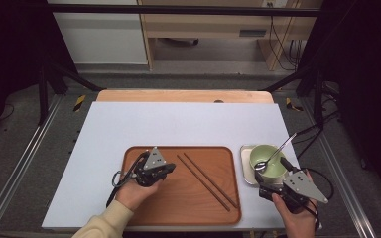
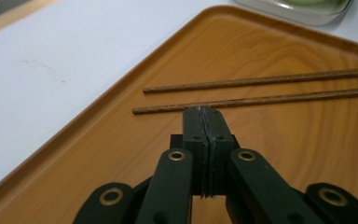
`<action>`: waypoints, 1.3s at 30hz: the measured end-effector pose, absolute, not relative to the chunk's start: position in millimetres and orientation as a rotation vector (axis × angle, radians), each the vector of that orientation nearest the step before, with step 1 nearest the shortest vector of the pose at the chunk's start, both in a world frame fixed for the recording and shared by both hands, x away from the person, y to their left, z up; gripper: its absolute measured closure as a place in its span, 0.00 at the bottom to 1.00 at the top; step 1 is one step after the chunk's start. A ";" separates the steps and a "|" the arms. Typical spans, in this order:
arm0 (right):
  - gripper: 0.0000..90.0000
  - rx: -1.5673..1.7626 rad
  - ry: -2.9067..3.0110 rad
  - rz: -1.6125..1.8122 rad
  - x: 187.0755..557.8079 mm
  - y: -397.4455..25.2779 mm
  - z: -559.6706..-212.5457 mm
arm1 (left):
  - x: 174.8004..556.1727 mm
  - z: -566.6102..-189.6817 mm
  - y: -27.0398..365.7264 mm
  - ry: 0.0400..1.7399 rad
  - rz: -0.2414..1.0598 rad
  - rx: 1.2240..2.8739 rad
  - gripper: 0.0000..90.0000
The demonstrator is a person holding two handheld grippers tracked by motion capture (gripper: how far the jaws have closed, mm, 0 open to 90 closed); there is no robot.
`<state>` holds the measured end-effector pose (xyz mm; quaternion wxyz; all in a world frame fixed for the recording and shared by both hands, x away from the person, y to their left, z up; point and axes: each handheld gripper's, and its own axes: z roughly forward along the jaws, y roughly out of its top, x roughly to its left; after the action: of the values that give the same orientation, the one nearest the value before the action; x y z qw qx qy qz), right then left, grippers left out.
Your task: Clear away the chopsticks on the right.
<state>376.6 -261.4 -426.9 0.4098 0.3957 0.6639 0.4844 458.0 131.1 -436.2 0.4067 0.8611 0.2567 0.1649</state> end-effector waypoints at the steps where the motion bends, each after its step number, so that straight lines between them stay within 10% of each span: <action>1: 0.13 0.995 1.674 1.215 376.0 -260.7 -427.0 | 459.6 -437.2 128.7 0.642 0.417 2.187 1.00; 39: 0.13 0.990 1.723 1.187 377.6 -257.9 -430.8 | 502.1 -469.7 68.9 0.652 0.402 2.331 1.00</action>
<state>377.6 -257.9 -430.8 0.4017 0.3916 0.6817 0.4697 502.1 68.9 -469.7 0.3371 0.8945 0.2500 0.1543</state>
